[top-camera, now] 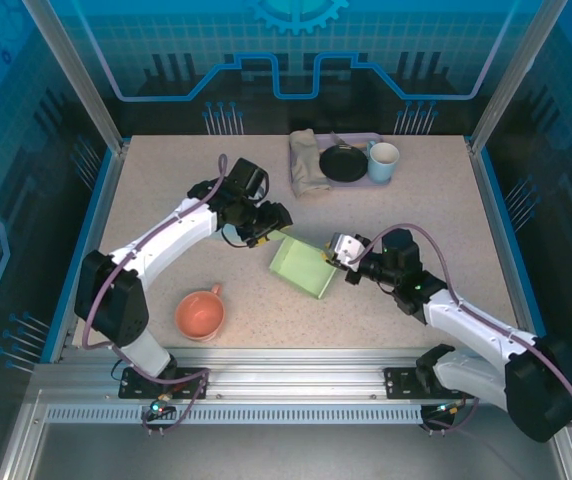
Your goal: Fold the paper box
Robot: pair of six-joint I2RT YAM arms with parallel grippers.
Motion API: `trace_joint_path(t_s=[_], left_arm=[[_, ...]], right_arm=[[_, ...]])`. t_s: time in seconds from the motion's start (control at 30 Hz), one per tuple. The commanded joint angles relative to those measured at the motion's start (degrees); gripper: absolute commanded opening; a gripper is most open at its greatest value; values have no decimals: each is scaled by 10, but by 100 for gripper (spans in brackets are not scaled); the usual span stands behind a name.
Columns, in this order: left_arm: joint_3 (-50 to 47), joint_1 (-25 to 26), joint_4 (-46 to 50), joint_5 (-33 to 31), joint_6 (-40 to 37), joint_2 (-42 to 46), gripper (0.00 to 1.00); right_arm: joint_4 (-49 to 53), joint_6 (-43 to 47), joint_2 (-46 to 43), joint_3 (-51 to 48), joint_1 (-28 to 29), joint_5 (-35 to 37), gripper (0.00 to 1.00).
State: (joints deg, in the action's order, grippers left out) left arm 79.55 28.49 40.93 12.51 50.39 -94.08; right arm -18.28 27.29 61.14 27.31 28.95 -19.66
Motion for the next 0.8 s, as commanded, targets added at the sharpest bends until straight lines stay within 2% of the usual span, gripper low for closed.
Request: trace_joint_path(t_s=[0.0, 0.17, 0.33, 0.47, 0.53, 0.77], left_arm=[[13, 19, -26, 34, 15, -7, 60], [7, 26, -26, 24, 8, -13, 53], [-37, 29, -33, 5, 2, -13, 48], [-75, 30, -43, -5, 2, -14, 43], [-87, 29, -50, -8, 2, -14, 42], [-114, 29, -51, -36, -8, -15, 41]], right_arm=[[-29, -8, 18, -3, 18, 2, 1], [-15, 1, 47, 7, 28, 29, 5], [14, -2, 67, 13, 32, 61, 15], [44, 7, 70, 17, 44, 80, 16], [59, 6, 71, 23, 48, 88, 17], [159, 23, 80, 53, 74, 143, 31]])
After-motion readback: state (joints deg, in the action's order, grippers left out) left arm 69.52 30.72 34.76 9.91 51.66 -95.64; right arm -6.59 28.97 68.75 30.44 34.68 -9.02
